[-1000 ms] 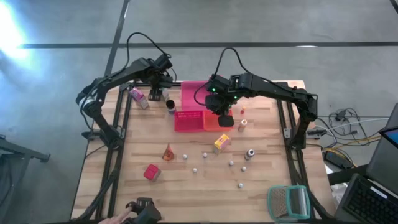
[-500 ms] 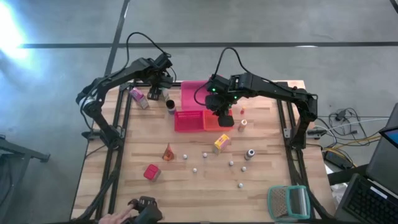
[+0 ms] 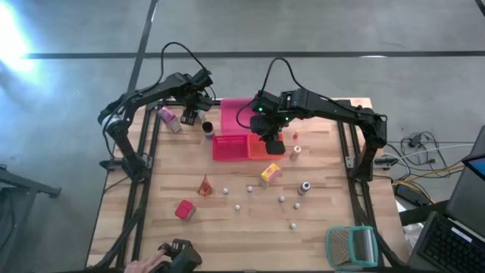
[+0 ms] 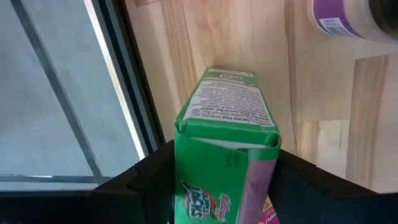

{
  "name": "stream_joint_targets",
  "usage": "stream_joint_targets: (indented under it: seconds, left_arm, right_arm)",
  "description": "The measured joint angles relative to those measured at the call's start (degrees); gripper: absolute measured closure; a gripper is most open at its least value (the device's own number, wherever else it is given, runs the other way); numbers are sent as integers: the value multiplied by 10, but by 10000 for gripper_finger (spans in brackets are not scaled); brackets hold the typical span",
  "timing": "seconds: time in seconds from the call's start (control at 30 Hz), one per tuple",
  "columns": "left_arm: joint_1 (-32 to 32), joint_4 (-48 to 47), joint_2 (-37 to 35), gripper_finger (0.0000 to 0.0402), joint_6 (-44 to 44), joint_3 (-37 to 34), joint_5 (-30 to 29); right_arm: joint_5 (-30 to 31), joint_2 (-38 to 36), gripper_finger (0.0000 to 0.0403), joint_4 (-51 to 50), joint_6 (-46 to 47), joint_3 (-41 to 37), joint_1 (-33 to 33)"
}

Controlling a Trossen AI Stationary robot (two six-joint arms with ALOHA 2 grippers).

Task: Pick & Place Kitchen Items
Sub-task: Put the green cereal box into the pink bin

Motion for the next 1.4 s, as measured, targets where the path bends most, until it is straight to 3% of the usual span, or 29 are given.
stream_joint_targets:
  seconds: [0.37,1.13,1.4]
  left_arm:
    - [0,-2,21,190,-20,-24,1]
    - [0,30,21,248,-41,-41,-6]
    - [0,-50,16,250,-90,26,-27]
  right_arm:
    - [0,0,276,0,2,0,0]
    - [0,0,360,0,-13,0,0]
    - [0,0,361,-15,-15,0,-1]
